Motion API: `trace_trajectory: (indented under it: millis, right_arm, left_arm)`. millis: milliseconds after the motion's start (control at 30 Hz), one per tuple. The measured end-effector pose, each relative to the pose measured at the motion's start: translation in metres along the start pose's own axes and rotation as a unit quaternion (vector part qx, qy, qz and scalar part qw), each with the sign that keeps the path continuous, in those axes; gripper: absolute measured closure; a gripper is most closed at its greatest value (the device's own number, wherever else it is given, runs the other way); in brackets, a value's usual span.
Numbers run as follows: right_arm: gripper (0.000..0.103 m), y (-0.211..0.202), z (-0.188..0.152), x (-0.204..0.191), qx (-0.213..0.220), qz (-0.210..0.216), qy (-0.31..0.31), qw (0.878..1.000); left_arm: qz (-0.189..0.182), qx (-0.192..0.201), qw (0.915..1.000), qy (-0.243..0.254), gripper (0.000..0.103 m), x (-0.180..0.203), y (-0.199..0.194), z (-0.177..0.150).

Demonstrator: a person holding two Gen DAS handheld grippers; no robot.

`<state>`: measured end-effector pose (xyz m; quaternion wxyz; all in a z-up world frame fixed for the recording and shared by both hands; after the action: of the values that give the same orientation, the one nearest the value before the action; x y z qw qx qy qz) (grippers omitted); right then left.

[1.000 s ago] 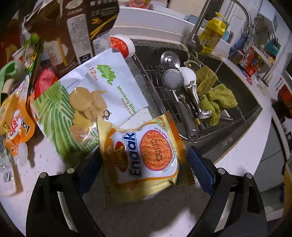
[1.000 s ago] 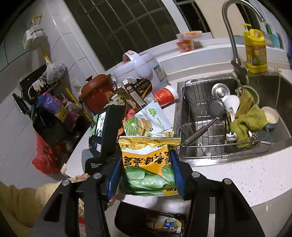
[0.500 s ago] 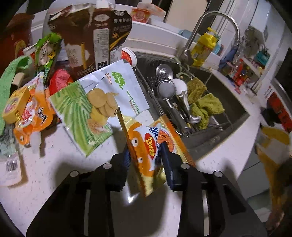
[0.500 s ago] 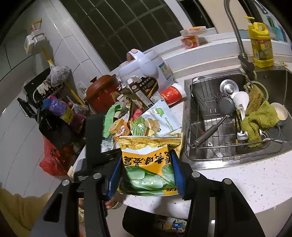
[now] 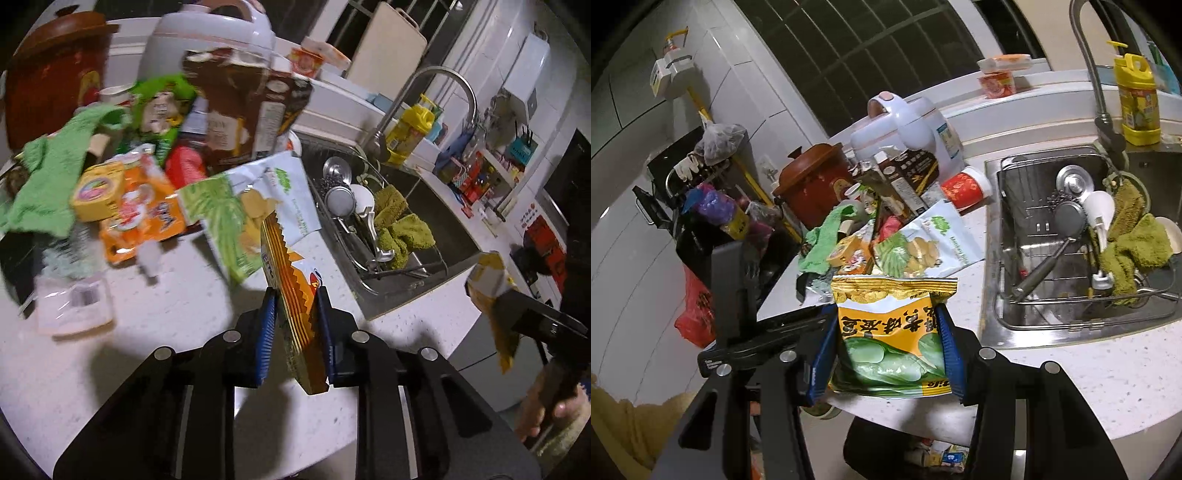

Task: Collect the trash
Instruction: 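Lift both held bags off the counter toward the trash bag, then lower both bags over the black trash bag and open both tools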

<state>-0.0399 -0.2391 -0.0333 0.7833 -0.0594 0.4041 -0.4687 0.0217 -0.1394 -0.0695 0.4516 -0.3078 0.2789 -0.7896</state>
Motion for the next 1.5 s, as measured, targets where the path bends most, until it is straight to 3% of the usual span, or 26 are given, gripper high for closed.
trace_trajectory:
  millis: [133, 333, 467, 567, 700, 933, 1100, 1133, 1200, 1267, 1400, 1500]
  right_arm:
    - [0.053, 0.011, 0.000, -0.010, -0.008, 0.014, -0.005, 1.000]
    - [0.053, 0.024, -0.005, -0.049, -0.036, 0.059, -0.035, 0.997]
    - [0.053, 0.034, -0.028, -0.082, -0.091, 0.103, -0.053, 0.989]
    - [0.053, 0.059, -0.067, -0.101, -0.172, 0.116, -0.062, 0.976]
    - [0.053, 0.099, -0.123, -0.090, -0.248, 0.110, -0.027, 0.962]
    - [0.053, 0.176, -0.230, -0.025, -0.333, 0.021, -0.010, 0.943]
    - [0.052, 0.237, -0.299, 0.027, -0.375, -0.048, 0.007, 0.926]
    - [0.046, 0.245, -0.308, 0.035, -0.383, -0.066, 0.003, 0.921]
    - [0.039, 0.259, -0.326, 0.053, -0.400, -0.097, 0.009, 0.911]
    - [0.035, 0.266, -0.337, 0.065, -0.415, -0.127, 0.009, 0.901]
    - [0.031, 0.265, -0.341, 0.067, -0.417, -0.136, 0.008, 0.899]
    - [0.030, 0.252, -0.323, 0.050, -0.411, -0.118, 0.002, 0.904]
  left_arm:
    - [-0.004, 0.009, 0.9997, -0.021, 0.082, -0.016, -0.024, -0.004]
    - [0.004, 0.006, 0.9999, -0.012, 0.082, -0.039, -0.090, -0.028]
    - [0.027, -0.030, 0.9991, -0.011, 0.082, -0.059, -0.134, -0.073]
    - [0.049, -0.073, 0.9956, -0.035, 0.082, -0.080, -0.140, -0.114]
    - [0.077, -0.137, 0.9854, -0.066, 0.082, -0.107, -0.111, -0.171]
    - [0.109, -0.234, 0.9615, -0.096, 0.082, -0.154, 0.006, -0.283]
    - [0.139, -0.284, 0.9433, -0.102, 0.082, -0.172, 0.091, -0.331]
    - [0.148, -0.296, 0.9382, -0.102, 0.082, -0.176, 0.105, -0.339]
    - [0.174, -0.319, 0.9267, -0.096, 0.074, -0.182, 0.125, -0.350]
    - [0.195, -0.330, 0.9192, -0.088, 0.049, -0.188, 0.132, -0.357]
    - [0.225, -0.326, 0.9156, -0.068, 0.035, -0.189, 0.123, -0.350]
    - [0.233, -0.320, 0.9164, -0.061, 0.034, -0.186, 0.110, -0.338]
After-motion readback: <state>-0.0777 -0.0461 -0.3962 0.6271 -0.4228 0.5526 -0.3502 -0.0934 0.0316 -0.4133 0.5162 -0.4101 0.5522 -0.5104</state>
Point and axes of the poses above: each gripper's, at about its wrist camera, not at the fingertips, and y roughly the way its jaws point, x to its right, z to its top, the point moved 2 cm from there along y, roughly the way its jaws point, and after that the axes turned 12 degrees about z, right-handed, at the moved point
